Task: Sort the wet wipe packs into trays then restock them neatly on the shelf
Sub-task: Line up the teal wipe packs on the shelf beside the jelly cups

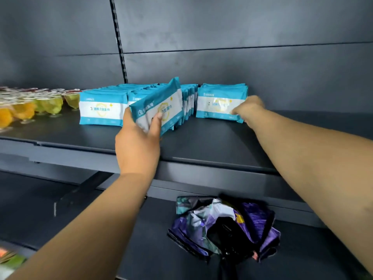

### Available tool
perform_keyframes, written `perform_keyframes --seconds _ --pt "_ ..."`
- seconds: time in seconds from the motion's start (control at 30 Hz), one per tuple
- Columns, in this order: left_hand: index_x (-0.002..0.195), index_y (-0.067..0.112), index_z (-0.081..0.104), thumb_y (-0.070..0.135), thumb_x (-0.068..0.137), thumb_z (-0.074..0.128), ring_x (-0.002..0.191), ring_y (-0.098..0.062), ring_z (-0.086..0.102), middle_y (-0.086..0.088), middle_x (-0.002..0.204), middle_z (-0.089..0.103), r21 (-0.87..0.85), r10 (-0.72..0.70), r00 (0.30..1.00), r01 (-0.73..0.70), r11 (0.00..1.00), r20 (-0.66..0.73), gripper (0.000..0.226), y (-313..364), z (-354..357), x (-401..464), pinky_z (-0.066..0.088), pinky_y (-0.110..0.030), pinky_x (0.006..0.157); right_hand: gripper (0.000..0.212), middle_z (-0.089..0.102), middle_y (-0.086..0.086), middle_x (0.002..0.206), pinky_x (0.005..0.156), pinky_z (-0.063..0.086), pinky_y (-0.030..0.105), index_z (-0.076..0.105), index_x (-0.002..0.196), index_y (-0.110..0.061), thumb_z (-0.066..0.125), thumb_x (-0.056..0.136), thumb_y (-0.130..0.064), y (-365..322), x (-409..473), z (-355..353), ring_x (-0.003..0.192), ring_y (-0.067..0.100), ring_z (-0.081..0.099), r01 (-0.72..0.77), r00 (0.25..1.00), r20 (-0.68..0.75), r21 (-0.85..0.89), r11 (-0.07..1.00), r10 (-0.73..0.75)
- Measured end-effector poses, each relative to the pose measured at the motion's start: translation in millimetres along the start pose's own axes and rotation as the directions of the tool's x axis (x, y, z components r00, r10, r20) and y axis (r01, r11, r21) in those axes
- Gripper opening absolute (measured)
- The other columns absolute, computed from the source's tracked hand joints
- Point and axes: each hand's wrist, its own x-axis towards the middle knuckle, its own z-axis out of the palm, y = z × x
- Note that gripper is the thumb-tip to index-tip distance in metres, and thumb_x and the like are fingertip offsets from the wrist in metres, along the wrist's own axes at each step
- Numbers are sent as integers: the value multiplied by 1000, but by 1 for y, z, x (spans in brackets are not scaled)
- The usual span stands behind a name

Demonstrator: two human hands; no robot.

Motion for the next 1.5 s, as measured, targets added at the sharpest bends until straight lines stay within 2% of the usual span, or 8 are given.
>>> perform_keyframes --seconds 0.2,0.5,0.63,0.73,0.93,1.03,1.17,1.5 --pt "134 7 41 40 87 58 88 -15 49 5 87 48 2 18 999 -18 1000 26 60 -5 2 -1 31 -19 66 48 55 13 129 91 42 28 51 126 -3 68 83 -17 2 4 5 117 27 53 46 997 -53 -162 986 -55" --pt "135 4 42 47 82 59 105 -32 54 -16 108 62 17 34 995 -36 999 89 69 -3 -1 -2 31 -23 69 50 56 5 115 92 40 32 46 122 -9 67 83 -33 -9 -27 -13 114 26 51 39 993 -116 88 995 -29" --pt "133 4 43 51 79 61 107 -34 54 -18 111 62 39 20 996 -24 999 92 73 0 -2 -1 36 -30 78 20 60 -3 88 77 44 24 59 92 -17 52 92 -36 -42 -82 -30 82 13 57 19 906 331 588 809 -262" --pt "129 2 45 50 78 63 109 -35 53 -20 115 61 41 22 994 -26 999 103 72 0 -5 0 38 -33 82 7 68 -8 89 88 46 28 59 92 -20 55 91 -15 -40 -110 -35 85 8 61 57 719 570 523 851 -398" --pt "134 16 41 56 83 56 107 -31 55 0 98 62 34 67 983 -74 997 173 66 0 -5 -6 37 -31 79 20 67 0 98 98 47 41 61 92 -16 64 82 1 -25 -110 -40 92 15 62 180 809 452 416 891 -375" --pt "128 23 48 63 79 38 102 -22 57 11 97 64 72 271 929 -298 952 252 65 -3 -7 -13 36 -27 78 21 64 10 113 92 49 40 62 102 -7 61 84 4 -18 -91 -50 90 20 62 166 910 270 456 874 -313" --pt "84 17 72 57 77 26 75 -28 63 -2 75 70 169 479 787 -573 802 389 61 -12 -4 -10 39 -24 58 33 62 14 119 89 51 38 57 114 0 64 82 4 -9 -54 -48 106 27 62 104 985 77 437 893 -152" --pt "62 11 71 60 78 19 66 -31 64 -12 62 68 234 370 865 -459 857 340 73 -17 0 -7 50 -41 61 35 64 8 118 89 52 42 60 113 -9 68 80 -1 -5 -1 -15 104 24 62 66 982 160 225 972 -103"
